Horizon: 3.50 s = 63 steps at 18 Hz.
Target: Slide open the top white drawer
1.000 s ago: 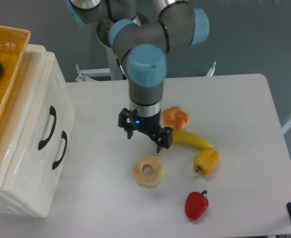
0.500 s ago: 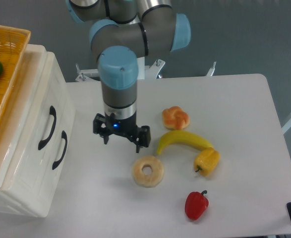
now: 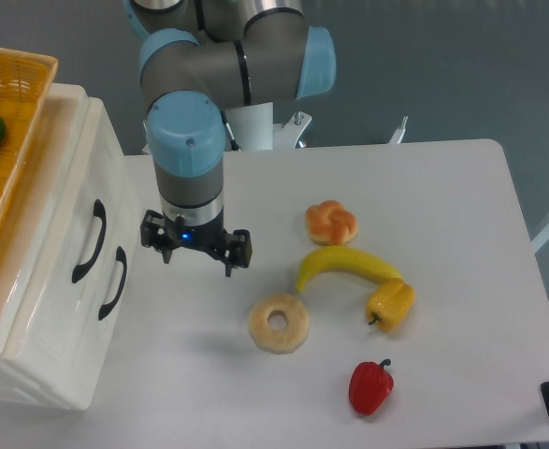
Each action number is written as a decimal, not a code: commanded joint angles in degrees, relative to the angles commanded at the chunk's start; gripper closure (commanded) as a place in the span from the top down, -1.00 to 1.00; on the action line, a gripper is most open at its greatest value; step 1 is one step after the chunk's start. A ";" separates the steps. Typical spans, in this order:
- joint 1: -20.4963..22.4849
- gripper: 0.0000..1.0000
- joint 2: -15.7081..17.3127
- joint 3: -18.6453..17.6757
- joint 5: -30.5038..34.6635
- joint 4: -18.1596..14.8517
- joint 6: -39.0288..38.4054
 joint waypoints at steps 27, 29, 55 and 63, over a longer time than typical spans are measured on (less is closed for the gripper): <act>0.88 1.00 0.17 0.09 -13.46 -1.49 -7.31; 0.88 1.00 0.18 0.09 -13.46 -1.94 -7.31; -1.50 1.00 0.53 -0.09 -13.37 -2.55 -6.61; -1.58 1.00 0.35 -0.53 -13.37 -2.55 -6.60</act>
